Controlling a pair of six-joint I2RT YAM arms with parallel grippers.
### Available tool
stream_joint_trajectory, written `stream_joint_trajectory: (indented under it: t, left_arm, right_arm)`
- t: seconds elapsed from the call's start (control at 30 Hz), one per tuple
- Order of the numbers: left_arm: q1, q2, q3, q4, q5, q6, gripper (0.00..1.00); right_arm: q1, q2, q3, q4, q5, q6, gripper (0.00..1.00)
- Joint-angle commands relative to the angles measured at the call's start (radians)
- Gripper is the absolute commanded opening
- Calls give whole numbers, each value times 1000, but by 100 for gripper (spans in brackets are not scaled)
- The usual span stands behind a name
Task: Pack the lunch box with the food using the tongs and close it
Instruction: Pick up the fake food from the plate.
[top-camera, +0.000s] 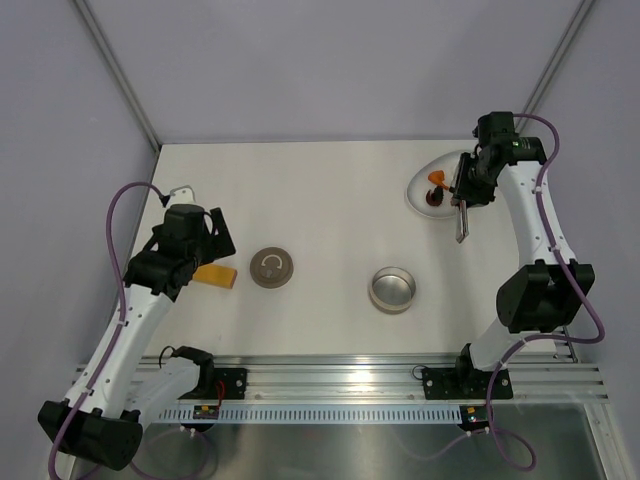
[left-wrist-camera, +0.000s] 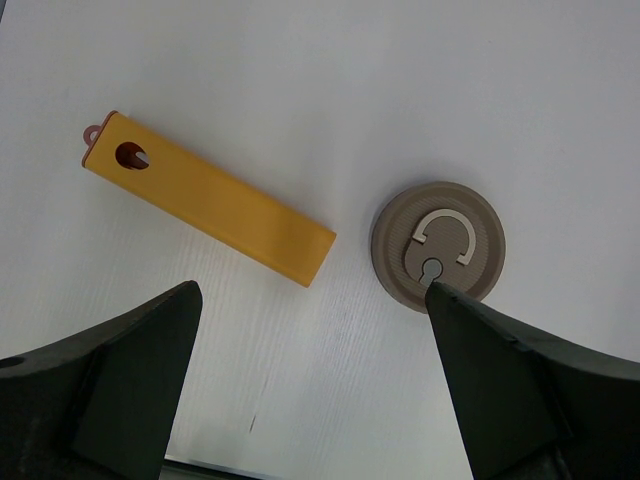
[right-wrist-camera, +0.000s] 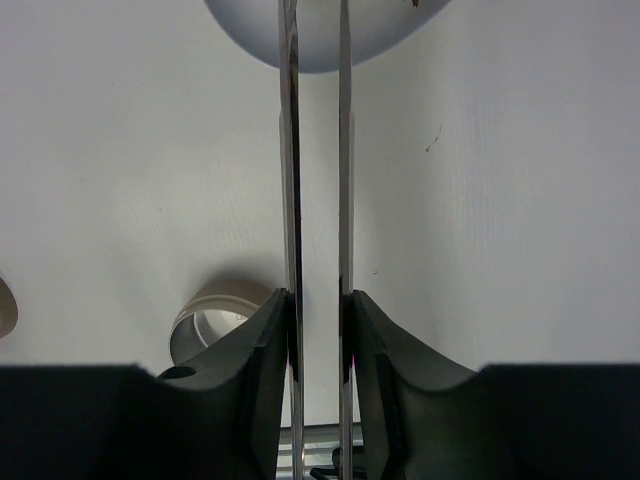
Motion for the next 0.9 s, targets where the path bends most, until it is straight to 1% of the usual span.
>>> stream_joint_trajectory:
  t: [0.0, 0.27, 0.57, 0.7, 0.8, 0.87]
  left_arm:
    - [-2, 10, 34, 34, 20, -8, 99]
    - [-2, 19, 40, 37, 27, -8, 99]
    - [-2, 19, 28, 43, 23, -5, 99]
    - [-2, 16, 25, 45, 24, -5, 99]
    - [-2, 16, 22, 46, 26, -5, 99]
    - [-2, 16, 20, 49, 27, -7, 99]
  right_arm:
    - [1, 10, 50, -13, -27, -9, 38]
    - [1, 38, 62, -11, -18, 0, 44]
    - [1, 68, 77, 10, -6, 12, 44]
    - [1, 79, 76, 41, -4, 21, 44]
    - [1, 88, 77, 76, -4, 35, 47]
    - [1, 104, 79, 104, 28, 44, 48]
